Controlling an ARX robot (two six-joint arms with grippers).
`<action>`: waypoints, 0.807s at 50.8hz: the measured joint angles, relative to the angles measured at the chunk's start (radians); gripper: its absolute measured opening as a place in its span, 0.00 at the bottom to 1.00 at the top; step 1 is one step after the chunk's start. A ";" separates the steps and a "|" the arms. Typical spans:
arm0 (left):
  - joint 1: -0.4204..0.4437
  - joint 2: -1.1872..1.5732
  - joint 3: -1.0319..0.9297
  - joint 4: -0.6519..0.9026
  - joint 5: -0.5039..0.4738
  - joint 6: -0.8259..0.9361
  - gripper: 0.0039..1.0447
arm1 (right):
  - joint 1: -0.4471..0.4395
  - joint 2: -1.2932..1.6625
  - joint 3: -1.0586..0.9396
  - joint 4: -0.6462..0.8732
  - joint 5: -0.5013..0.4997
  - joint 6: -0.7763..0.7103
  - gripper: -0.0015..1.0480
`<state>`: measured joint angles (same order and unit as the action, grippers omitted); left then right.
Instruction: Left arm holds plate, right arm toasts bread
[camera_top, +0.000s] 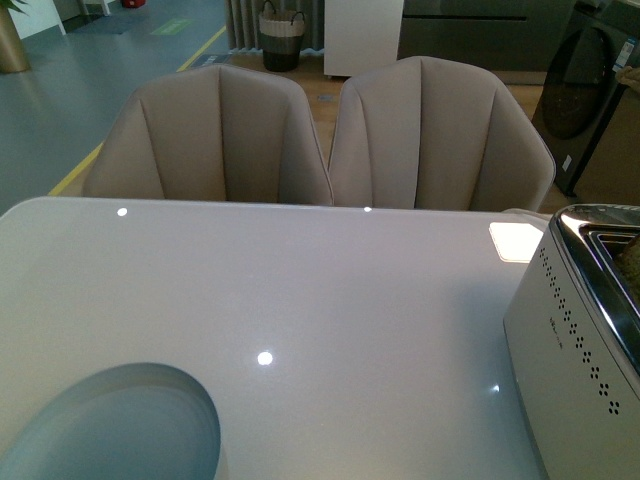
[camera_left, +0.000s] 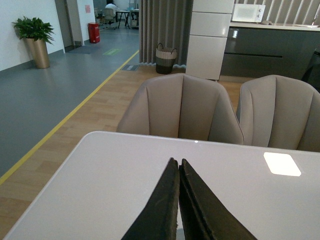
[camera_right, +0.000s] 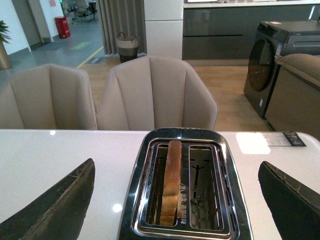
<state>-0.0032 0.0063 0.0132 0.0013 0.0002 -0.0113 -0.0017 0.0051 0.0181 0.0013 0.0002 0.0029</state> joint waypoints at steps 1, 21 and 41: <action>0.000 0.000 0.000 0.000 0.000 0.000 0.11 | 0.000 0.000 0.000 0.000 0.000 0.000 0.92; 0.000 0.000 0.000 0.000 0.000 0.000 0.89 | 0.000 0.000 0.000 0.000 0.000 0.000 0.92; 0.000 0.000 0.000 0.000 0.000 0.002 0.93 | 0.000 0.000 0.000 0.000 0.000 0.000 0.92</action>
<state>-0.0032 0.0063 0.0132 0.0013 0.0002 -0.0093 -0.0017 0.0051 0.0181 0.0013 0.0002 0.0029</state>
